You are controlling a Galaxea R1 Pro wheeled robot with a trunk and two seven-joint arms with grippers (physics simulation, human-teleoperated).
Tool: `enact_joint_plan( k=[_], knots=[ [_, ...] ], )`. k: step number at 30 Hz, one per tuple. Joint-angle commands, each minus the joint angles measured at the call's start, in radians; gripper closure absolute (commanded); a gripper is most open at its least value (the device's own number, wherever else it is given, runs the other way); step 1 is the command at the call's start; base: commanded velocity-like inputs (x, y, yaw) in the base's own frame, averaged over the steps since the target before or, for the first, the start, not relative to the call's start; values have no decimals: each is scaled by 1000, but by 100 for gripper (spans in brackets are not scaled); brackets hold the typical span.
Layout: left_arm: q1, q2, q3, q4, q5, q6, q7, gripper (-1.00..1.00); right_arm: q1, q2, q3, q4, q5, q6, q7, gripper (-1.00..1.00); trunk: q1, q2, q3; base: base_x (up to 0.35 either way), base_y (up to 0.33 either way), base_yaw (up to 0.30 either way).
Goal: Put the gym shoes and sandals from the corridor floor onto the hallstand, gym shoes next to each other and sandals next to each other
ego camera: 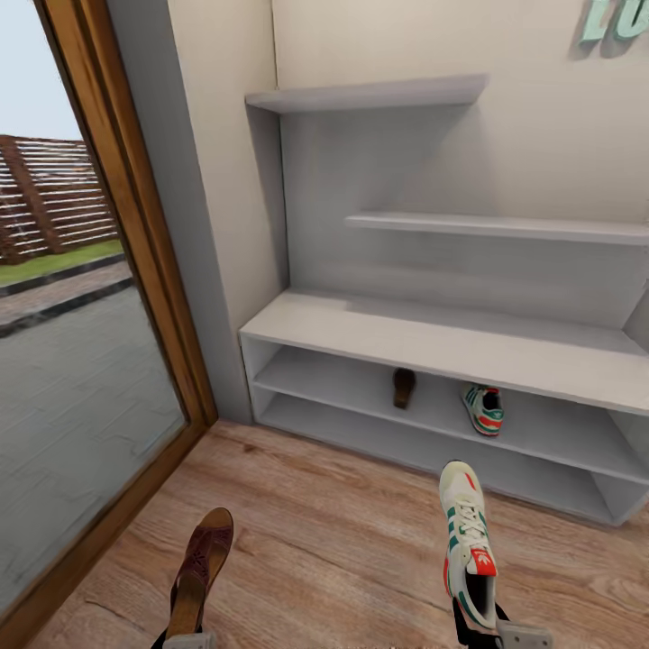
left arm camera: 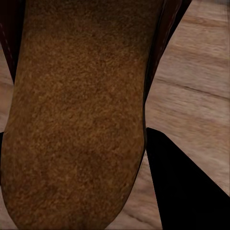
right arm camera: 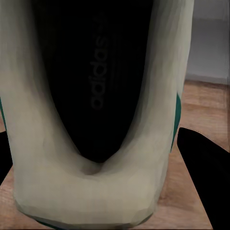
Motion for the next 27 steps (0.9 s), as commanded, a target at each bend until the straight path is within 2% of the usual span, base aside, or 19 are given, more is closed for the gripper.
enact_joint_plan(
  k=[1, 12, 27],
  knots=[
    [0, 0, 6, 1, -13, -3, 3, 100, -1, 0, -9, 1, 7, -3, 4, 100, 0, 0, -1, -79, 305, -265],
    [0, 0, 5, 1, -13, -2, 2, 100, -1, 0, -9, 1, 7, -3, 4, 100, 0, 0, -1, -168, 260, -264],
    [0, 0, 6, 1, -13, -3, 3, 100, -1, 0, -9, 1, 7, -3, 4, 100, 0, 0, -1, -23, 23, -265]
  ],
)
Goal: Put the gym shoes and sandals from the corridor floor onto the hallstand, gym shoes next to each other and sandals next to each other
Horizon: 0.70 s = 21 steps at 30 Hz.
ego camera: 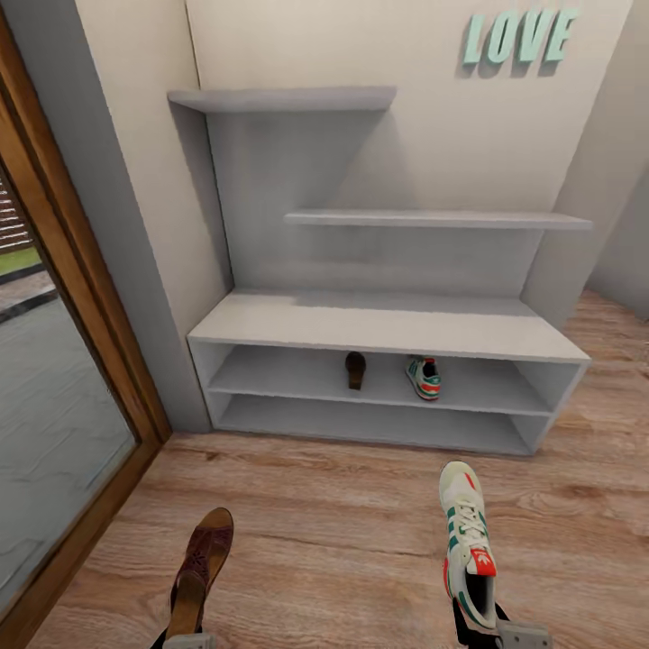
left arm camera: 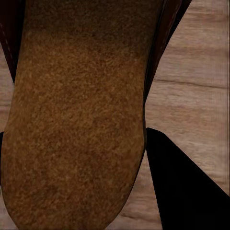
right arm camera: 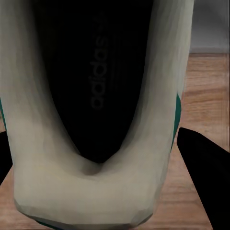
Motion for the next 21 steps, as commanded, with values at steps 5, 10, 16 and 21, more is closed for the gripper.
enact_joint_plan(
  k=[5, 10, 16, 21],
  knots=[
    [0, 0, 6, 0, -13, -3, 3, 100, -1, 0, -9, 1, 7, -2, 4, 100, 0, 0, -1, 0, 0, -264],
    [0, 0, 6, 0, -13, -3, 3, 100, -1, 1, -8, 1, 7, -2, 4, 100, 0, 0, -1, 0, 0, -249],
    [0, 0, 6, 0, -13, -3, 3, 100, -1, 2, -8, 1, 7, -2, 5, 100, 0, 0, -1, 0, 0, -63],
    [0, 0, 6, 0, -13, -3, 3, 100, -1, 3, -8, 1, 7, -3, 4, 100, 0, 0, -1, 0, 0, -7]
  ],
)
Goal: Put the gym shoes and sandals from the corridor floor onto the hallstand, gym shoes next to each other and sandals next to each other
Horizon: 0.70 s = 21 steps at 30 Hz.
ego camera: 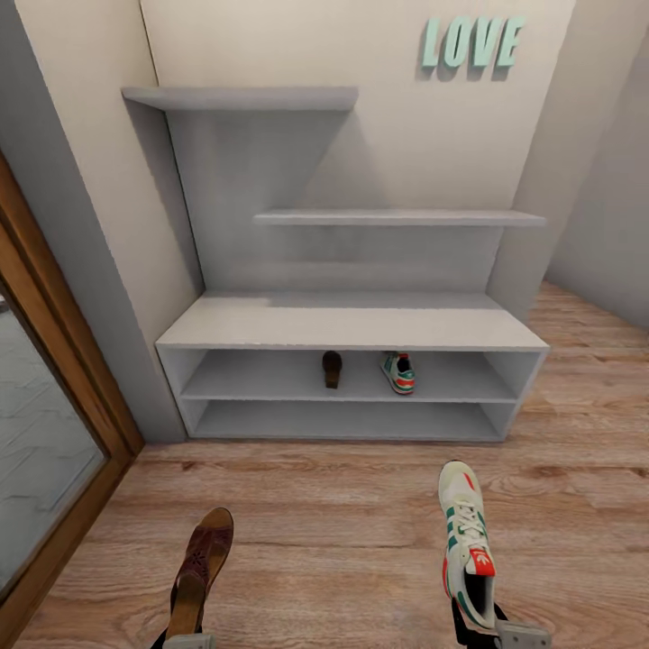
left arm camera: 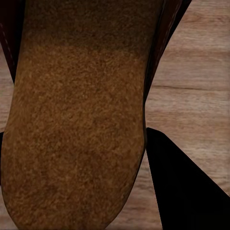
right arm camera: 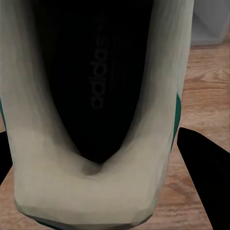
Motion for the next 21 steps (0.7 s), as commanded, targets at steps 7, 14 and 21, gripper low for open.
enact_joint_plan(
  k=[7, 14, 21],
  knots=[
    [-1, 0, 7, 1, -13, -3, 3, 100, -1, 2, -10, -1, 7, -2, 3, 100, 0, 0, -1, 0, 0, -14],
    [-2, 0, 1, -1, -15, 1, -6, 100, -1, -5, -13, -1, 6, -3, 2, 100, 0, 0, -1, 0, 0, -15],
    [-18, -1, 0, -13, -13, 18, -1, 100, -1, -43, -14, 0, 2, 2, -1, 100, 0, 0, -1, 0, 0, 0]
  ],
)
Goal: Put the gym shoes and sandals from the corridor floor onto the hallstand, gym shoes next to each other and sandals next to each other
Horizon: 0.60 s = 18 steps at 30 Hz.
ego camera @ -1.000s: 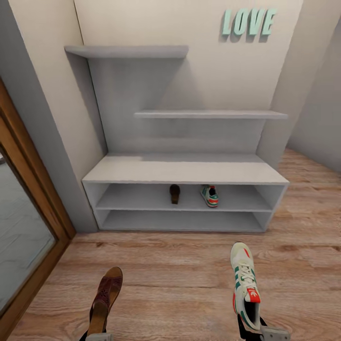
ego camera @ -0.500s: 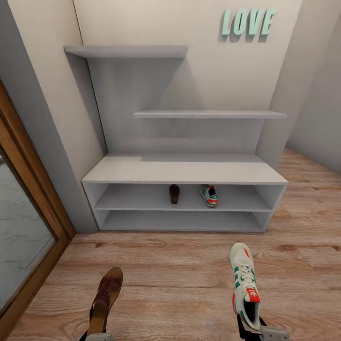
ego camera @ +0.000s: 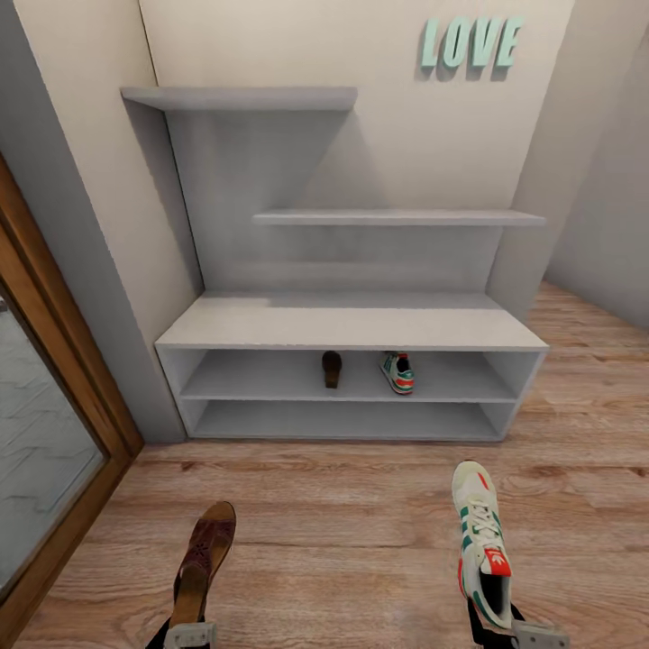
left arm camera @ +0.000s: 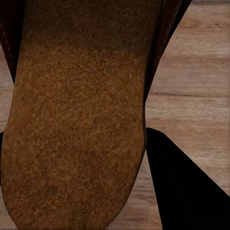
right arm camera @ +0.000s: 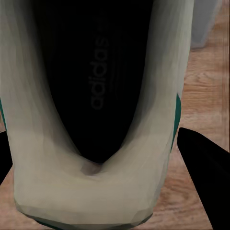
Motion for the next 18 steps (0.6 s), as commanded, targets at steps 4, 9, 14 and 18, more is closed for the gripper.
enact_joint_plan(
  k=[4, 9, 14, 18],
  knots=[
    [-56, -1, 8, -2, -12, 29, 6, 100, -1, -33, -11, 1, 6, 4, 2, 100, 0, 0, -1, 0, 0, 0],
    [-182, -3, 12, -3, -12, 185, 9, 100, -1, -65, -20, 0, 4, 38, 1, 100, 0, 0, -1, 0, 0, 0],
    [-336, -25, 14, -3, -12, 402, 1, 100, -1, -96, -96, 0, 4, 107, 1, 100, 0, 0, -1, 0, 0, 0],
    [-444, -52, 12, -3, -14, 533, 0, 100, -1, -128, -179, 0, 4, 135, 2, 100, 0, 0, -1, 0, 0, 0]
  ],
)
